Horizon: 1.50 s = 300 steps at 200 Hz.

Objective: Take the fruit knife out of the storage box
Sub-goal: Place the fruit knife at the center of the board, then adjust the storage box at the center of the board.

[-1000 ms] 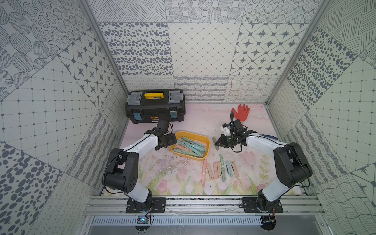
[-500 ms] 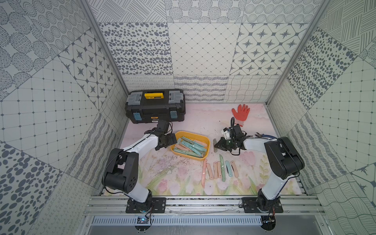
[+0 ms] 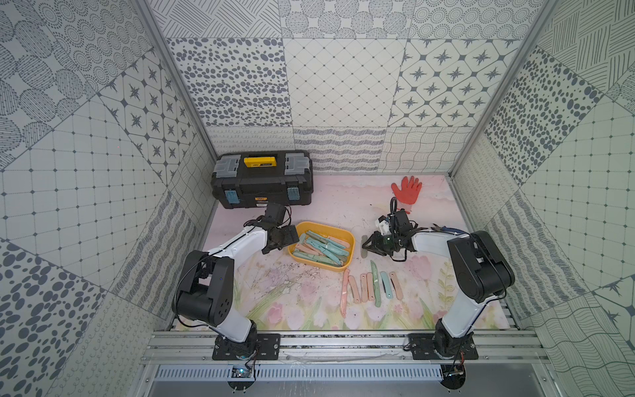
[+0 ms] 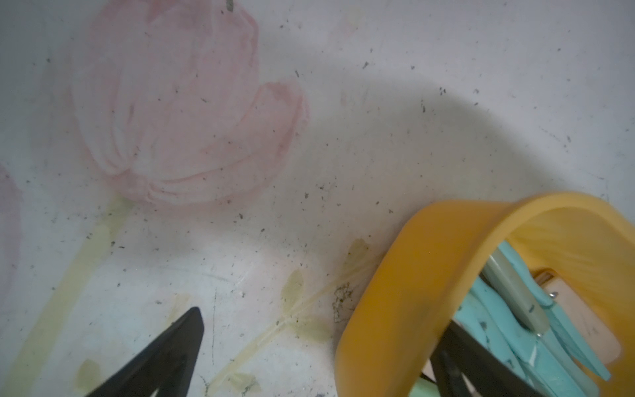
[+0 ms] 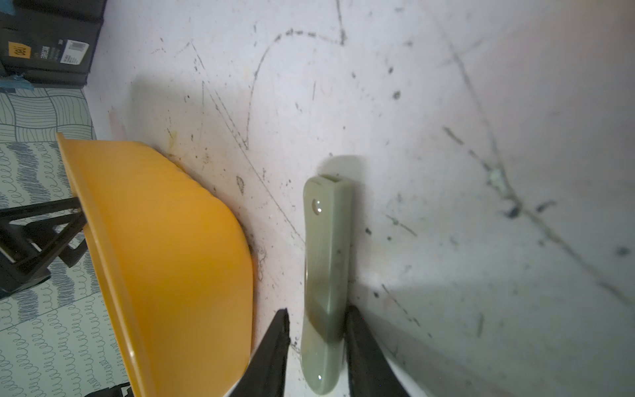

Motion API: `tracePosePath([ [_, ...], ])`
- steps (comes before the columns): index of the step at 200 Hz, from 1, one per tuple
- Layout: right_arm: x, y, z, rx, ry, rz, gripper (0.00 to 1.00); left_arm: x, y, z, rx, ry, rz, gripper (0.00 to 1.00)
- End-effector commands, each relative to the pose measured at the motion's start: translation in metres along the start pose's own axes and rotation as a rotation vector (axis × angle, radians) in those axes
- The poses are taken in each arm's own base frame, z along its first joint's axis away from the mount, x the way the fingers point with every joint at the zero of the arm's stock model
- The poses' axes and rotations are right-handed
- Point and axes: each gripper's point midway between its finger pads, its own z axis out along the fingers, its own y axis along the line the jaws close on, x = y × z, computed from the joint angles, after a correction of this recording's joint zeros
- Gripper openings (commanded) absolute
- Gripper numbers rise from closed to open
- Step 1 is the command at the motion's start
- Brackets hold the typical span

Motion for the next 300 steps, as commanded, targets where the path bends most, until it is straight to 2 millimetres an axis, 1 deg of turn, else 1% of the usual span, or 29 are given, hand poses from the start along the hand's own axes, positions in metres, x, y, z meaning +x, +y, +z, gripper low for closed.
tracePosePath([
  [1, 0.003, -0.017, -0.006, 0.092, 0.000, 0.010, 0.33, -0.001, 0.004, -0.002, -0.019, -0.002, -0.002, 0.99],
  [30, 0.000, -0.017, -0.013, 0.123, -0.014, -0.005, 0.36, 0.000, 0.004, -0.002, -0.020, 0.000, 0.000, 0.99],
  [52, -0.005, -0.010, -0.027, 0.140, -0.042, -0.031, 0.41, -0.001, 0.004, -0.002, -0.018, 0.000, -0.001, 0.99],
  [68, -0.010, 0.008, -0.039, 0.106, -0.072, -0.086, 0.42, 0.000, 0.004, -0.001, -0.021, 0.001, -0.001, 0.99],
  [84, -0.008, 0.033, -0.047, 0.065, -0.060, -0.170, 0.43, 0.000, 0.004, 0.000, -0.023, 0.004, -0.001, 0.99],
  [99, -0.002, 0.047, -0.046, 0.073, -0.017, -0.226, 0.43, -0.001, 0.004, 0.000, -0.022, 0.004, -0.002, 0.99],
  [118, 0.006, 0.058, -0.039, 0.091, 0.029, -0.267, 0.43, -0.001, 0.004, 0.000, -0.023, 0.002, -0.002, 0.99],
  [134, 0.009, 0.056, -0.033, 0.151, 0.049, -0.289, 0.42, -0.001, 0.004, 0.000, -0.024, 0.003, -0.002, 0.99],
  [139, 0.011, 0.051, -0.031, 0.179, 0.059, -0.286, 0.41, -0.001, 0.004, -0.001, -0.024, 0.003, -0.002, 0.99],
  [148, 0.011, 0.043, -0.032, 0.229, 0.063, -0.275, 0.41, 0.000, 0.004, -0.001, -0.023, 0.003, -0.002, 0.99],
  [164, 0.012, 0.039, -0.034, 0.255, 0.057, -0.277, 0.41, 0.001, 0.005, -0.001, -0.024, 0.006, -0.004, 0.99],
  [186, 0.012, 0.043, -0.038, 0.256, 0.045, -0.296, 0.41, 0.001, 0.005, 0.000, -0.022, 0.003, -0.004, 0.99],
  [199, 0.015, 0.045, -0.037, 0.261, 0.069, -0.306, 0.41, 0.000, 0.005, 0.000, -0.024, 0.004, -0.003, 0.99],
  [228, 0.031, 0.053, -0.023, 0.260, 0.170, -0.338, 0.41, 0.001, 0.004, 0.000, -0.024, 0.007, -0.003, 0.99],
  [238, 0.034, 0.055, -0.019, 0.254, 0.185, -0.343, 0.41, 0.001, 0.005, 0.000, -0.026, 0.006, -0.003, 0.99],
  [250, 0.033, 0.057, -0.016, 0.247, 0.179, -0.343, 0.41, 0.001, 0.005, 0.001, -0.027, 0.007, -0.002, 0.99],
  [274, 0.025, 0.058, -0.013, 0.259, 0.160, -0.345, 0.41, 0.001, 0.005, 0.002, -0.027, 0.010, -0.004, 0.99],
  [300, 0.011, 0.066, -0.009, 0.249, 0.134, -0.354, 0.41, 0.001, 0.005, 0.002, -0.023, 0.011, -0.004, 0.99],
])
